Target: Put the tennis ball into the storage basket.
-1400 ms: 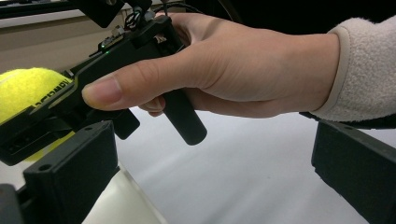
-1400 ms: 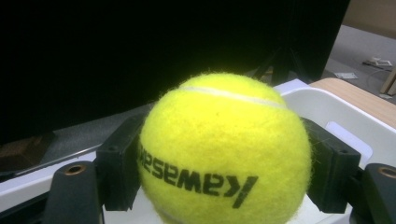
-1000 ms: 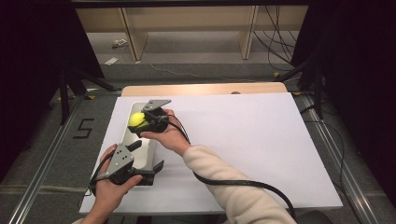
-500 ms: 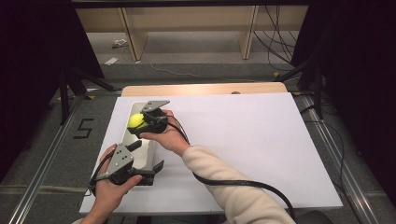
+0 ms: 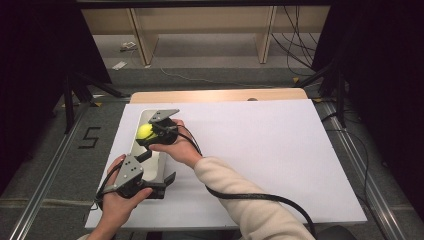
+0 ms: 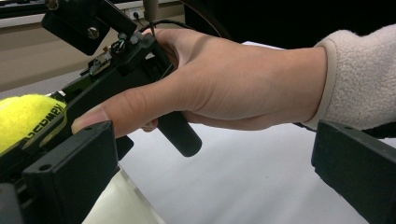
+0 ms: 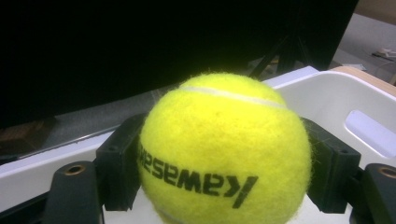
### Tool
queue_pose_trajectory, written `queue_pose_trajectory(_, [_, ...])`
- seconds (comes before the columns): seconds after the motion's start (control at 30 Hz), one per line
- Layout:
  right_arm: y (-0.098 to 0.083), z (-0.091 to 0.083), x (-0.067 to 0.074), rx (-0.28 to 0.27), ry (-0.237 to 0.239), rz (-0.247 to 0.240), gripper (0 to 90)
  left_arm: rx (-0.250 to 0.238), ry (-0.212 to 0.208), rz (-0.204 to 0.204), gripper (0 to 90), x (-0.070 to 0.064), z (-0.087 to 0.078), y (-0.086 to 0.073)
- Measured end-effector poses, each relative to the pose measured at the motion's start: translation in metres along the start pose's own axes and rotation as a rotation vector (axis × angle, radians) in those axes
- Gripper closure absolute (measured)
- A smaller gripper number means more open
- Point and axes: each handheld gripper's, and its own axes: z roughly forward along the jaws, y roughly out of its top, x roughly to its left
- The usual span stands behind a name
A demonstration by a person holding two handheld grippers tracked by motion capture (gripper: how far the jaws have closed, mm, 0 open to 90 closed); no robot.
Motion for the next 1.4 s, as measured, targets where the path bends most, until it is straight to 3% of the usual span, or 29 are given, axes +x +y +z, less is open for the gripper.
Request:
queue_pose_trajectory(0.83, [-0.0046, 0.0052, -0.0009, 0.024, -0.011, -0.025, 26.4, -0.001, 0.000, 0.003, 0.0, -0.0005, 0.0001, 0.0000])
queue_pose_trajectory(1.4, [-0.0046, 0.0063, -0.0005, 0.038, -0.004, -0.017, 26.3, -0.001, -0.001, 0.004, 0.0, -0.0006, 0.0000, 0.0000])
